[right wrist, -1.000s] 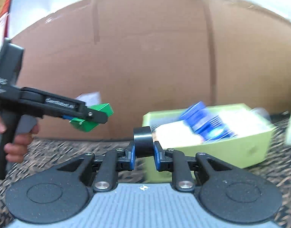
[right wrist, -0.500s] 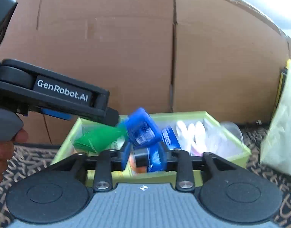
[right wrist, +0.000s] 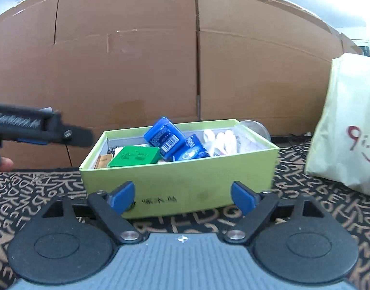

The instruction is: Organize objects

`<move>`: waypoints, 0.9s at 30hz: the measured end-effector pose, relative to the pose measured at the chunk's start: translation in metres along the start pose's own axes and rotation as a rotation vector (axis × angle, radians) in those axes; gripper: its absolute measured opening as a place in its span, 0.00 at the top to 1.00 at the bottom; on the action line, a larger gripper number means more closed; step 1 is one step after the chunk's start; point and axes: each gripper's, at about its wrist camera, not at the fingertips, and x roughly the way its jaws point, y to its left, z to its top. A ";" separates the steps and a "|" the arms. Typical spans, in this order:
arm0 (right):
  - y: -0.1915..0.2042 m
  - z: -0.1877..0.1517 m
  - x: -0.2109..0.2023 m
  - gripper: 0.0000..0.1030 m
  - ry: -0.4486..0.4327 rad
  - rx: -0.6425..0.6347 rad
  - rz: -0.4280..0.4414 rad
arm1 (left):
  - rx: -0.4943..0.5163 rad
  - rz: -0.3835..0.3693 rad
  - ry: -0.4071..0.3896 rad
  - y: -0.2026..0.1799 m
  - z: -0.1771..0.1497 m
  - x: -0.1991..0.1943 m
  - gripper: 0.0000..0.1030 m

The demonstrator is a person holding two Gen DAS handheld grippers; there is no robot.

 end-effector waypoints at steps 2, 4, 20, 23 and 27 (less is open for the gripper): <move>-0.005 0.000 -0.015 0.07 0.012 0.003 -0.004 | -0.017 0.012 0.038 -0.004 -0.010 -0.014 0.00; -0.008 0.001 -0.029 0.07 0.029 0.002 -0.012 | -0.032 0.027 0.080 -0.009 -0.021 -0.026 0.00; -0.026 -0.019 -0.102 0.03 0.050 -0.003 -0.218 | -0.054 0.134 0.157 -0.036 -0.049 -0.067 0.00; -0.024 -0.020 -0.109 0.03 0.044 0.005 -0.216 | -0.044 0.112 0.131 -0.039 -0.051 -0.074 0.00; -0.019 -0.019 -0.113 0.03 0.044 -0.003 -0.208 | -0.044 0.110 0.137 -0.042 -0.052 -0.079 0.00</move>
